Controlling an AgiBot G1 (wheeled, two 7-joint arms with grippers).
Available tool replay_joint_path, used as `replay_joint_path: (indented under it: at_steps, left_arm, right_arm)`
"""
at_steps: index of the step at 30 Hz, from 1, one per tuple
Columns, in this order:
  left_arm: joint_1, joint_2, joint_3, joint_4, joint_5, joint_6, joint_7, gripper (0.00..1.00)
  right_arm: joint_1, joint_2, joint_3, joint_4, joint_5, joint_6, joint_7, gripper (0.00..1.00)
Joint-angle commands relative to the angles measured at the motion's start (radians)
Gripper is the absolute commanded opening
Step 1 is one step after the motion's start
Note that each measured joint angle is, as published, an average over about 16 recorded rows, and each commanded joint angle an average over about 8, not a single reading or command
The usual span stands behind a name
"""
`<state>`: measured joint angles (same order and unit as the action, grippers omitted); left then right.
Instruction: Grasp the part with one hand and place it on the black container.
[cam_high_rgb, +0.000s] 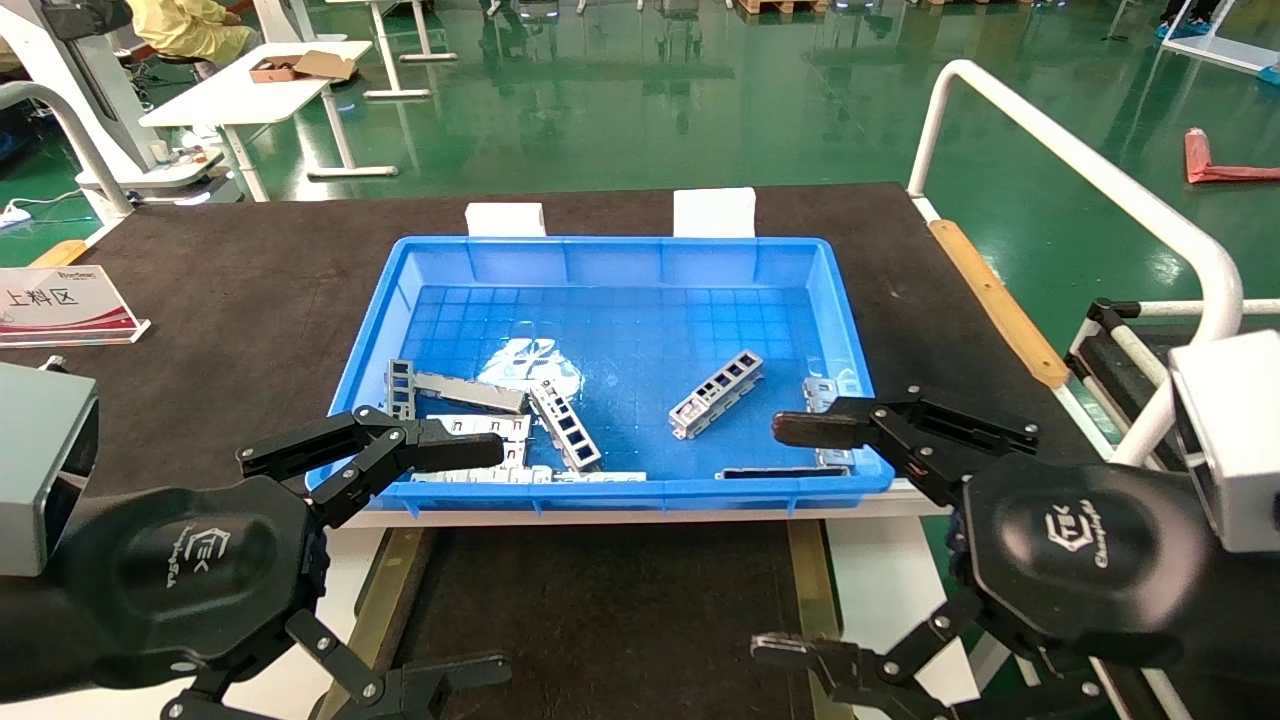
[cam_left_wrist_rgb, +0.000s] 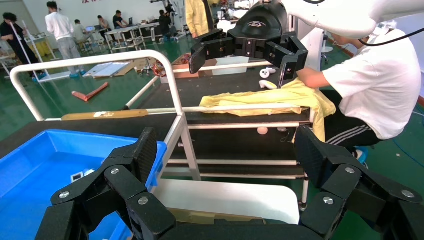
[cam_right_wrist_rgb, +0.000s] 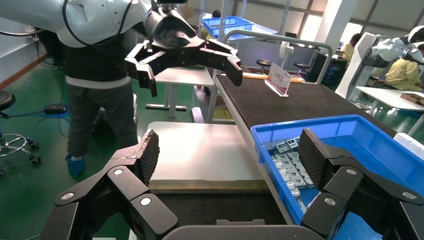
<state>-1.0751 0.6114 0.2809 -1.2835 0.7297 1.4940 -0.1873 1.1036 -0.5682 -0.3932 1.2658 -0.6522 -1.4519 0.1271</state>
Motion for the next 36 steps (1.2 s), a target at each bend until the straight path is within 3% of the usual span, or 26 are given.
replay_joint_path:
  at_steps: [1, 36]
  left_arm:
    - [0.0, 0.0, 0.0, 0.0, 0.0, 0.0, 0.0, 1.0]
    - [0.0, 0.0, 0.0, 0.0, 0.0, 0.0, 0.0, 1.0]
  right_arm:
    - [0.0, 0.0, 0.0, 0.0, 0.0, 0.0, 0.0, 1.0]
    - [0.0, 0.0, 0.0, 0.0, 0.0, 0.0, 0.0, 1.0]
